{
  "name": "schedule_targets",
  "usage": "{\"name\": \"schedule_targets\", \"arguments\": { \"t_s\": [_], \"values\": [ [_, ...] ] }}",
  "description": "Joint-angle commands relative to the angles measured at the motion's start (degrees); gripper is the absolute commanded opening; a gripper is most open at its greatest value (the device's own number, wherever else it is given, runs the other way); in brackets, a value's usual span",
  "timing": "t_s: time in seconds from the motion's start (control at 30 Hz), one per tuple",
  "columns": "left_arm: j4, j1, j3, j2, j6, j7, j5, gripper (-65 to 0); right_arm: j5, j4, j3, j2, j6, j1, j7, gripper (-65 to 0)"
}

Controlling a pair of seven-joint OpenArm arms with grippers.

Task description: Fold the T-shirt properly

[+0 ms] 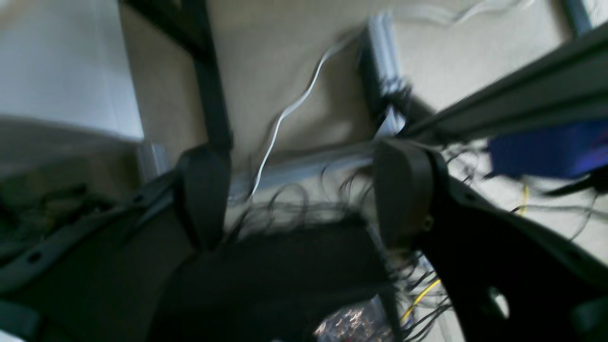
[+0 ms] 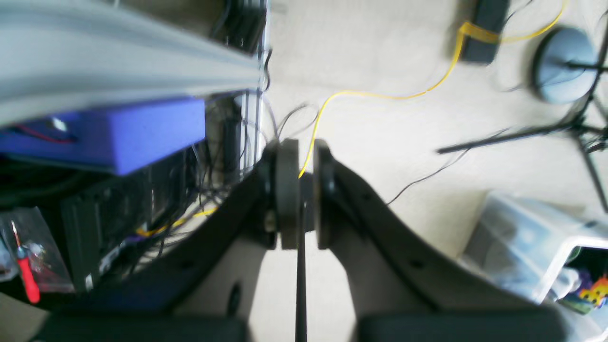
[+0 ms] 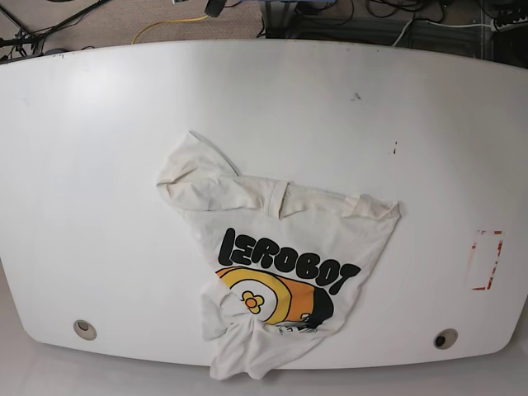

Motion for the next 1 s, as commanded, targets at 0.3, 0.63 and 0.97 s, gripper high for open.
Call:
{"name": "schedule_targets", "arguments": {
  "t_s": [0.3,0.63,0.97],
  "values": [
    [15.1,9.1,-3.2,-0.2,0.2,-1.2,-0.2,-21.7,0.2,17.2,0.3,0.3,0.2,-7.5,-3.7,-60.1],
    [21.4,9.6,-4.9,0.0,0.2,-1.3,-0.2,-21.7,-0.3,20.4,0.1,0.6,0.2,-5.9,-3.4,-60.1],
    [21.0,4.6,-4.6,3.0,0.2,-1.2,-0.1,-20.7,-0.2,20.4,0.0,2.3,0.3,2.8,-3.4,-60.1]
  ]
}}
